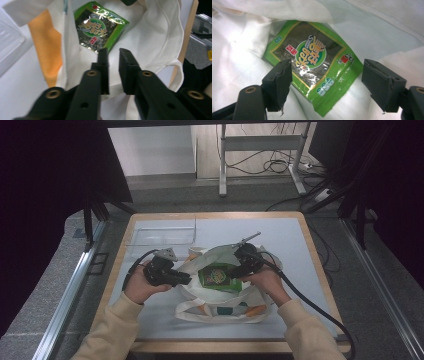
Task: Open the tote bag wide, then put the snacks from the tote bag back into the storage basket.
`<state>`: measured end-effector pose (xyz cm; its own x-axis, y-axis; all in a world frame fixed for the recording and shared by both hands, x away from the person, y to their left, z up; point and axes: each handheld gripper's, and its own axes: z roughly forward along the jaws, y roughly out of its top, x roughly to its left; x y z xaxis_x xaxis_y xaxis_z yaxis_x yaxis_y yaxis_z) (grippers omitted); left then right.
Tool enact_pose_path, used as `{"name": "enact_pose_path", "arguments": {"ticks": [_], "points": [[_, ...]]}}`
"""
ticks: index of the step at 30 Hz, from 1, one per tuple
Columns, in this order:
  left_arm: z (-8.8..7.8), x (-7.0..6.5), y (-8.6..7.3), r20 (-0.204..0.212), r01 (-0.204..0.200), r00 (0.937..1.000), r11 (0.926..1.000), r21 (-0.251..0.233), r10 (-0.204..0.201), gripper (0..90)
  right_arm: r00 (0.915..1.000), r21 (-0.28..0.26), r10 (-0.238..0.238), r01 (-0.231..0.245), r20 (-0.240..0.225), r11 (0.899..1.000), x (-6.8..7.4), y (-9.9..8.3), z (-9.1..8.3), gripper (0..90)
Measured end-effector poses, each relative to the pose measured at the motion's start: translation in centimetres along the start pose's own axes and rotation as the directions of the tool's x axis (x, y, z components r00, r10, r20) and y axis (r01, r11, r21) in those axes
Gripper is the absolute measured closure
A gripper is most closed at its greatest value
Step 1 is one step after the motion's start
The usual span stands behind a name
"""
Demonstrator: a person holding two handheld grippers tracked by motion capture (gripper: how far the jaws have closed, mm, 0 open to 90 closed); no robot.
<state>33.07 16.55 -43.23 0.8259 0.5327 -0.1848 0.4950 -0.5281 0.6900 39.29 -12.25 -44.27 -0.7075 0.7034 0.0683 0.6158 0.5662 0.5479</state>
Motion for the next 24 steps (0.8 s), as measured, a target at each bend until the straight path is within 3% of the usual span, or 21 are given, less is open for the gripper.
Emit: {"name": "enact_pose_path", "arguments": {"ticks": [5,8,18,24], "points": [[-1.2,0.1,-0.1,0.004,0.003,1.0000,0.9991,-0.043,-0.003,54.1,0.9996,0.005,0.025,-0.025,0.011,1.000,0.0,0.0,0.3,19.1],[-1.5,0.2,-0.1,-0.005,0.014,0.9999,0.9982,-0.059,-0.014,49.1,0.9985,0.007,0.054,-0.054,0.003,0.999,0.0,0.1,0.4,18.1],[-1.8,0.1,-0.2,-0.028,0.002,0.9996,0.9980,-0.064,-0.004,42.5,0.9897,0.030,0.141,-0.141,-0.022,0.990,-0.2,0.4,1.5,18.3],[-1.9,-0.2,-0.2,-0.034,0.000,0.9994,0.9974,-0.072,-0.003,40.5,0.9906,0.072,0.137,-0.136,-0.006,0.988,0.5,1.1,2.6,18.3]]}}
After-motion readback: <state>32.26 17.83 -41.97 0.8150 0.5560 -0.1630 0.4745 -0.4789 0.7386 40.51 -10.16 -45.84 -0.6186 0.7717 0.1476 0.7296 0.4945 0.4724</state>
